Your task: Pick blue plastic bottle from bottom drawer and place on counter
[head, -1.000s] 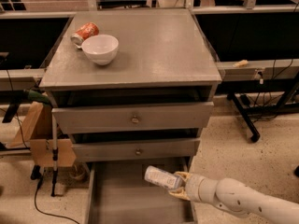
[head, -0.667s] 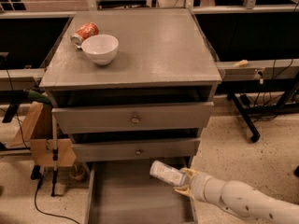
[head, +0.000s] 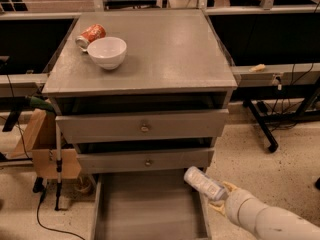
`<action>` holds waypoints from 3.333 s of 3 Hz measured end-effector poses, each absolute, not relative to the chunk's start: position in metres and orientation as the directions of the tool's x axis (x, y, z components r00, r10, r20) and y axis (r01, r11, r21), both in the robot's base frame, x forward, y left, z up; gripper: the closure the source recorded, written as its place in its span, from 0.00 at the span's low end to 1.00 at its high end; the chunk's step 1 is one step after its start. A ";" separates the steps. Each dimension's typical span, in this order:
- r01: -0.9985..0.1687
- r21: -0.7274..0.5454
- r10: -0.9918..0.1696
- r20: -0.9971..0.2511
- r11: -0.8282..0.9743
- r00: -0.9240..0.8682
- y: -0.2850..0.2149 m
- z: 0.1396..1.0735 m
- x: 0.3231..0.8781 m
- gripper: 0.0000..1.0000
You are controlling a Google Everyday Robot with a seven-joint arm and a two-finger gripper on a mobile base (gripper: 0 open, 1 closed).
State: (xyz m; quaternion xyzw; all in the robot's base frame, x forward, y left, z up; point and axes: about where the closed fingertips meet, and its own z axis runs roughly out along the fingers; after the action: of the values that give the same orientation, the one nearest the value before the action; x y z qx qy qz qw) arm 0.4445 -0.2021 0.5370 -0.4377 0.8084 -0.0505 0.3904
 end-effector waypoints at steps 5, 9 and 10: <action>-0.390 -0.729 -0.824 -0.453 0.562 -0.341 -0.295 0.752 0.433 1.00; -0.149 -0.860 -0.871 -0.473 0.489 -0.130 -0.228 0.964 0.521 1.00; -0.168 -0.865 -0.880 -0.474 0.473 -0.038 -0.195 0.979 0.557 1.00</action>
Offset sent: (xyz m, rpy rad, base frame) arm 0.0054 -0.0207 0.0362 -0.0319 -0.0292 -0.0637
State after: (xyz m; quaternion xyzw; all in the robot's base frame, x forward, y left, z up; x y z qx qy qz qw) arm 0.5574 -0.1948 0.9791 -0.4046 0.6474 -0.3161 0.5633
